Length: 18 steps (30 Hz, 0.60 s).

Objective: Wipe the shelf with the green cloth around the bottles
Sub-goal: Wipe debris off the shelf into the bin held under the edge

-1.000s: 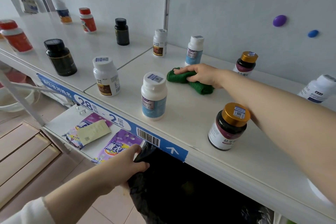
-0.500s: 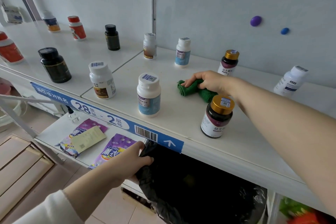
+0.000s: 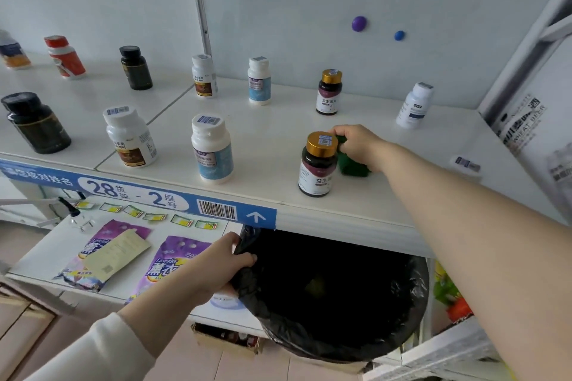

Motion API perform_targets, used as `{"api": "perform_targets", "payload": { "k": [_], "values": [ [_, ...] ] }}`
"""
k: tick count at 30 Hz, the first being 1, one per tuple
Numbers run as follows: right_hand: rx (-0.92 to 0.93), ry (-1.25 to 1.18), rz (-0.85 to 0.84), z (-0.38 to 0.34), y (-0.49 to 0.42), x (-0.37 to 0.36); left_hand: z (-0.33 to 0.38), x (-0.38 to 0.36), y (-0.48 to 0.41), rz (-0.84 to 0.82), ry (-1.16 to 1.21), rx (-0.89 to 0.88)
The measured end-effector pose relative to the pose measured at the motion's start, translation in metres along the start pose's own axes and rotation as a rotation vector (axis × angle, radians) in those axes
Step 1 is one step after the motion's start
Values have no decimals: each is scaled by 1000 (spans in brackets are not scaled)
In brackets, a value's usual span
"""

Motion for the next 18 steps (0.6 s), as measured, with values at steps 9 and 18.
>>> {"api": "perform_targets", "payload": {
  "k": [9,18],
  "values": [
    [-49,60,134,11,55,7,-8,-11,0,-67,16,-10],
    [-22,117,233,6,123,5,-13,-20,5,-87,-6,-17]
  ]
}}
Point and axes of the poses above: each hand's wrist, its own y-axis away from the middle knuckle, its own x-axis out of the back of the hand, z = x × y, the point moved 5 cm from there along -y, towards the middle knuckle, and after that the axes turned 2 degrees about x, right-handed, at the moved point
